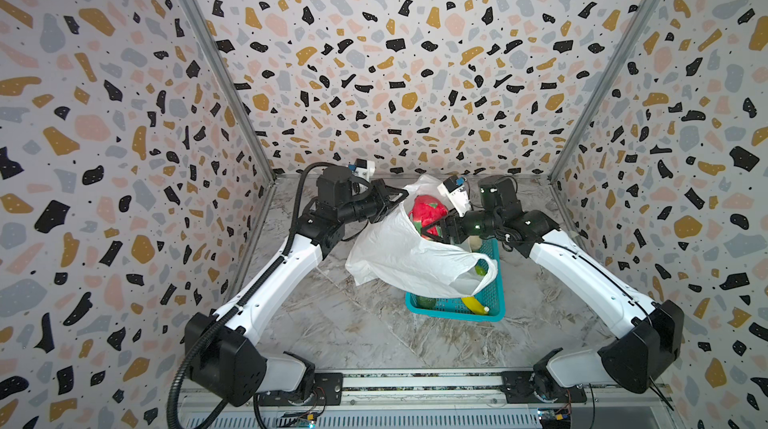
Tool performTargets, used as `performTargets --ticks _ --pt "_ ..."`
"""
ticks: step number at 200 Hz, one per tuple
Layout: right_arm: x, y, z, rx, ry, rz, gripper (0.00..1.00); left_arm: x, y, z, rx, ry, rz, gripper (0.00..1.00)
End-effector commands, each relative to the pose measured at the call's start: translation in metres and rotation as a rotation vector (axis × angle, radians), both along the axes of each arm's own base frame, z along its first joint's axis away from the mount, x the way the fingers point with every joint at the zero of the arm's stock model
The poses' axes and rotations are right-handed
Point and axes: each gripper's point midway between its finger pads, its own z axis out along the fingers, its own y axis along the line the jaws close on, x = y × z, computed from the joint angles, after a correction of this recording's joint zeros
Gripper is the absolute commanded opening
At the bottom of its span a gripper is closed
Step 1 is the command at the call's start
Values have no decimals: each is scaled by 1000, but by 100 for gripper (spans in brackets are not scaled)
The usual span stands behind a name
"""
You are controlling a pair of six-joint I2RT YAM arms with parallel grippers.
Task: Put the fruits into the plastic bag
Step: 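Raise bag with left gripper while right lowers dragon fruit inside, then open the right gripper to release the dragon fruit into the bag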
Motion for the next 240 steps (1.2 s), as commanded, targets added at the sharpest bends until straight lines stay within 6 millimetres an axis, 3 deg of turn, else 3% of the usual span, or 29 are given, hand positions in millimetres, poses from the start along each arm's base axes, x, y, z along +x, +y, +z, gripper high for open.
performTargets --ticks 1,37,73,116,133,157,208,240 --pt "-13 11 16 16 -61 82 53 -1 -2 -12 16 6 -9 0" --pt "-19 7 3 -61 -55 100 53 0 -1 -33 48 43 -8 0" --pt "-27 -1 -13 -135 5 110 52 0 -1 -38 58 45 -10 0" --pt "-68 13 -21 -150 36 252 52 2 -2 -42 66 47 -15 0" --pt "-73 21 -24 -151 38 282 52 2 -2 -42 68 45 -16 0" --pt "-58 34 -25 -141 32 270 52 1 -2 -40 70 37 -18 0" --pt "0 67 -27 -83 57 161 53 -6 -6 -40 54 41 -33 0" --pt "19 83 -31 23 139 95 54 -9 -9 -50 54 58 -43 0"
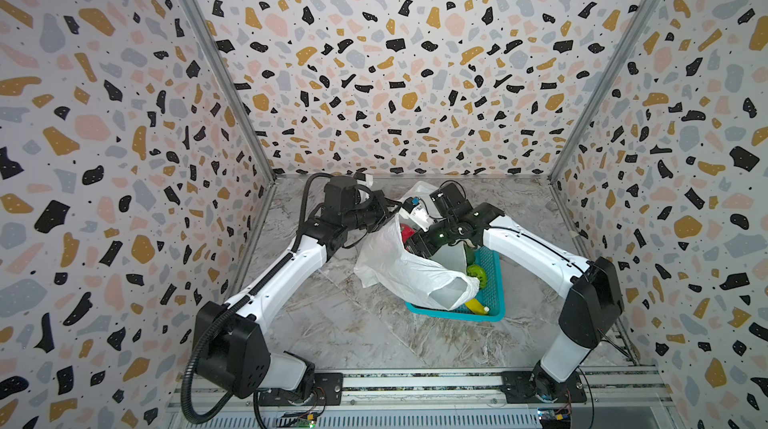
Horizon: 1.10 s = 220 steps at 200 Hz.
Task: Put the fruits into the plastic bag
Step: 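Open the right gripper to release the dragon fruit into the bag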
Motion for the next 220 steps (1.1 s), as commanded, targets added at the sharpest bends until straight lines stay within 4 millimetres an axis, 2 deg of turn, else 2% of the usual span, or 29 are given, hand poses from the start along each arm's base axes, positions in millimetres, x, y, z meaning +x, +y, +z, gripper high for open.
performTargets --ticks 1,44,75,106,136,162,185,220 --pt "26 24 50 204 -42 -74 54 -22 -18 3 -36 -4 -105 0" --pt "21 41 30 281 86 -58 57 -26 -18 -1 -35 -4 -109 0" --pt "27 45 4 227 119 -73 58 -28 -17 -3 -41 0 -112 0" --pt "34 46 -27 123 139 -87 64 -30 -14 -1 -44 -1 -103 0" --pt "40 37 -54 24 136 -136 75 -25 3 -8 -4 12 -51 0" --pt "40 35 -47 31 115 -138 85 -20 22 -17 16 30 -9 0" --pt "36 37 -25 74 73 -101 100 -17 37 -24 42 37 20 0" --pt "27 34 16 156 7 -51 99 -11 54 -30 70 42 53 0"
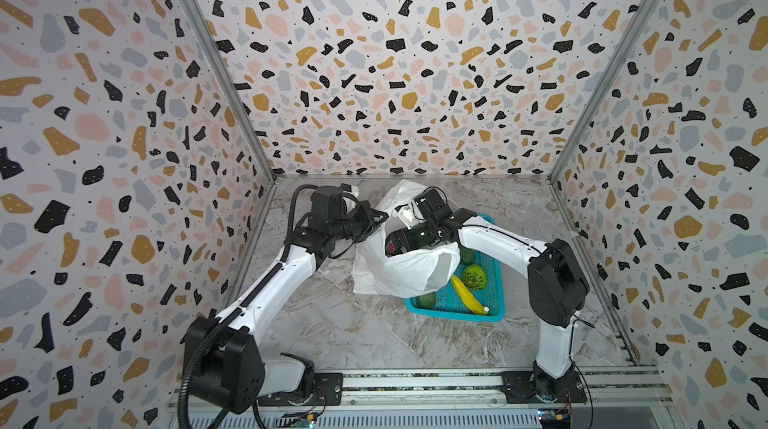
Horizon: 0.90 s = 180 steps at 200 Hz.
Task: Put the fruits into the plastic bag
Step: 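Open the right gripper to release the dragon fruit into the bag, then withdraw right gripper from the bag while left holds bag open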
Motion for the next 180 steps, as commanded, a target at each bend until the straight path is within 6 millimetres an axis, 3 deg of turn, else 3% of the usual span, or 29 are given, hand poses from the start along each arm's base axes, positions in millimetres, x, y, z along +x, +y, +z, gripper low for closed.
performTargets --ticks 1,58,90,116,142,180 --pt "-8 -8 57 81 -98 33 99 -3 9 -1 24 -14 -4 0" --pt "-24 -28 116 174 -200 82 99 2 24 1 74 -49 15 0" --pt "-23 -54 149 209 -270 21 99 3 29 8 126 -99 16 0" --pt "-19 -75 163 256 -252 -10 99 4 32 7 154 -107 21 0" --pt "-19 -77 141 176 -172 4 100 6 32 9 156 -115 28 0" --pt "-44 -63 97 85 -74 84 100 9 33 13 156 -130 38 0"
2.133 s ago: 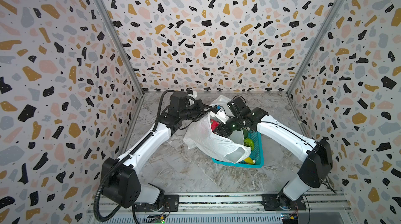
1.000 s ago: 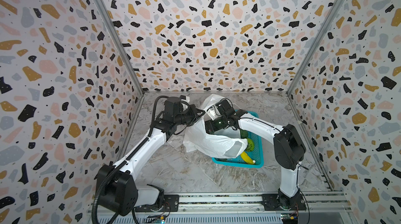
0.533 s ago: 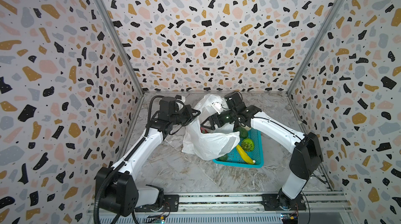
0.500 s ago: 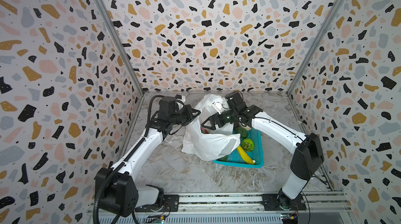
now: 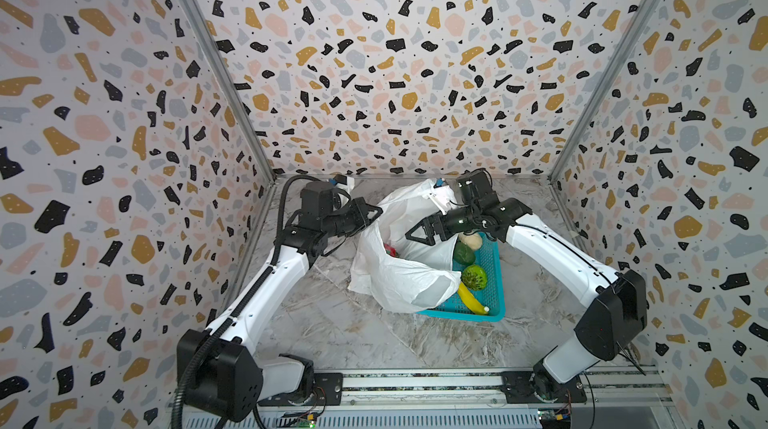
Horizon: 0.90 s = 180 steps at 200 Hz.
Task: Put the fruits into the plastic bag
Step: 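Withdraw right gripper from the bag while left holds bag open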
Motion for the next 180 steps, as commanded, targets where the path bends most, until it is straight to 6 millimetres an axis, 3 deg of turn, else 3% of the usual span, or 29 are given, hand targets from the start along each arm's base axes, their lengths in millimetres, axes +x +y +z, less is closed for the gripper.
performTargets --ticks 1,28,60,90,180 --pt "-19 6 -2 -29 8 66 100 9 15 -7 46 14 69 0" --pt "-33 14 -33 -117 61 103 100 10 14 -3 26 5 70 0" --pt "-35 23 -47 -158 53 122 100 10 12 1 14 -11 58 0" --pt "-35 31 -48 -172 29 144 99 10 12 1 9 -11 61 0" --pt "-79 24 -42 -265 -103 221 99 18 11 -3 -2 2 77 0"
